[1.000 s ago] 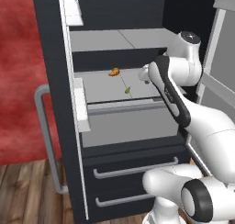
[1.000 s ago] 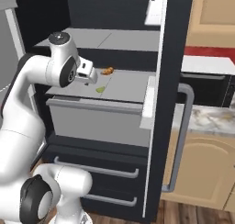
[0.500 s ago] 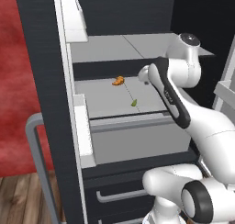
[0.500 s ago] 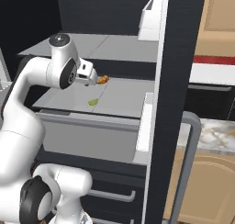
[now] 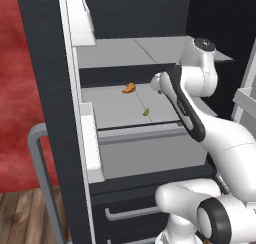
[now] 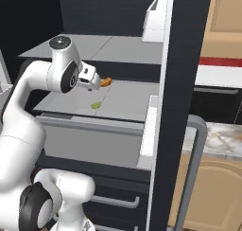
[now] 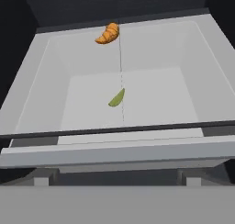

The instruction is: Take the lemon wedge from the fridge and place it on the plate with fish on the dining counter.

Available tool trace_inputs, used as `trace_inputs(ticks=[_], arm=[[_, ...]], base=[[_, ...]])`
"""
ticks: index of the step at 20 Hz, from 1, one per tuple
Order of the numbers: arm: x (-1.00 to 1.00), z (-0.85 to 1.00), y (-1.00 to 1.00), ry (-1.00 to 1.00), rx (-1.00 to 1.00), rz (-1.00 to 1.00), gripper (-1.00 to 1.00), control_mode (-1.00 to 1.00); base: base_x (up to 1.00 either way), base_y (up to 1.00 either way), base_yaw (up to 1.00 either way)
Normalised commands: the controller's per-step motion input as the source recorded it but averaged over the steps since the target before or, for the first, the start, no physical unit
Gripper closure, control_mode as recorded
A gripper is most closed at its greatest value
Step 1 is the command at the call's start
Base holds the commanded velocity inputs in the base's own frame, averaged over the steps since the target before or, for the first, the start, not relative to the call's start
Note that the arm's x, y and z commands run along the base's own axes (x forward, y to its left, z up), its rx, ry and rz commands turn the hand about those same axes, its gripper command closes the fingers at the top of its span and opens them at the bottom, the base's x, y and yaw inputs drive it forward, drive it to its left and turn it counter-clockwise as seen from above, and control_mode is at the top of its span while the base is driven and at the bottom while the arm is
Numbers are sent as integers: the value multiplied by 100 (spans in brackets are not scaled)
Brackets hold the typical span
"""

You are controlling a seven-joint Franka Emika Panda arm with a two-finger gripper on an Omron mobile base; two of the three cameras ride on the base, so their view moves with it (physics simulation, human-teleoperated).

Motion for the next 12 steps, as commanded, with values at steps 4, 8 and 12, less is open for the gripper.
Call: trace_inputs(ticks=[4,8,12], arm=[[-8,-43,0,0,1,-21,-100,-100],[0,-24,1,0,9,-23,-100,-100],[16,-38,2,0,12,-22,-100,-100]], base=[[0,0,0],[0,0,0],[0,0,0]])
